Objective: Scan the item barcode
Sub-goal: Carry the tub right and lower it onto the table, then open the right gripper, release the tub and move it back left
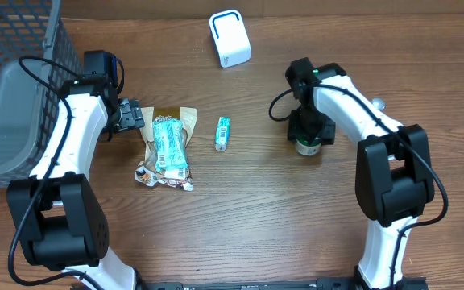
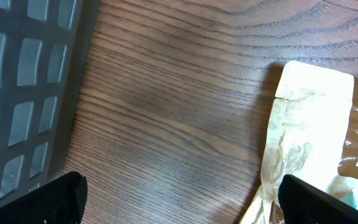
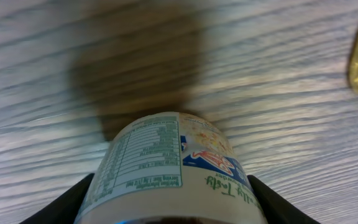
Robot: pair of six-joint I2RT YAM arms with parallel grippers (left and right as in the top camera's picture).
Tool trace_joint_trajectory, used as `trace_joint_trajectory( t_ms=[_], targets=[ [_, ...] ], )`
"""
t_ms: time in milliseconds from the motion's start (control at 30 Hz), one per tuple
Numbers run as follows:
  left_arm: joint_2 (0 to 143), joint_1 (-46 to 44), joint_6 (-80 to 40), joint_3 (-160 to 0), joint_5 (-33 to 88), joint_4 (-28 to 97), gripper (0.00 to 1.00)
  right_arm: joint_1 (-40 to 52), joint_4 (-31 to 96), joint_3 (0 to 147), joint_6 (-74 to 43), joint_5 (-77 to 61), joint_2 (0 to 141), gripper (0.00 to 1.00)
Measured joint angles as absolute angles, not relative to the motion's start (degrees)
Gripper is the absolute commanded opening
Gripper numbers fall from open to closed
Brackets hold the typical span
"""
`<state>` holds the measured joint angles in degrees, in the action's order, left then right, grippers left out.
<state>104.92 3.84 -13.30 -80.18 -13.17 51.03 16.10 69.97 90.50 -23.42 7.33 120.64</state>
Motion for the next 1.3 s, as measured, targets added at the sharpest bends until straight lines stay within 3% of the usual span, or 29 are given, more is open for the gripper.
trace_joint_trajectory(
  t_ms=[267,467,867,1100,1300],
  targets=[
    [104.92,3.84,-13.30,-80.20,-13.17,51.05,1.00,14.33,69.63,89.43,-23.90,6.52,120.64,0.80],
    [104.92,3.84,-13.30,-80.20,-13.15,51.03,1.00,14.35,67.31,89.43,-23.90,6.35,120.64,0.97],
    [104.92,3.84,-13.30,-80.20,-13.15,51.03,1.00,14.33,65.80,90.54,-20.45,11.42,120.64,0.99],
    [104.92,3.84,-13.30,-80.20,-13.17,51.03,0.99,14.44,65.91,99.57,-17.52,10.50,120.64,0.99],
    [104.92,3.84,-13.30,-80.20,-13.15,51.03,1.00,15.33,61.93,100.92,-14.66,0.25,120.64,0.88]
  ],
)
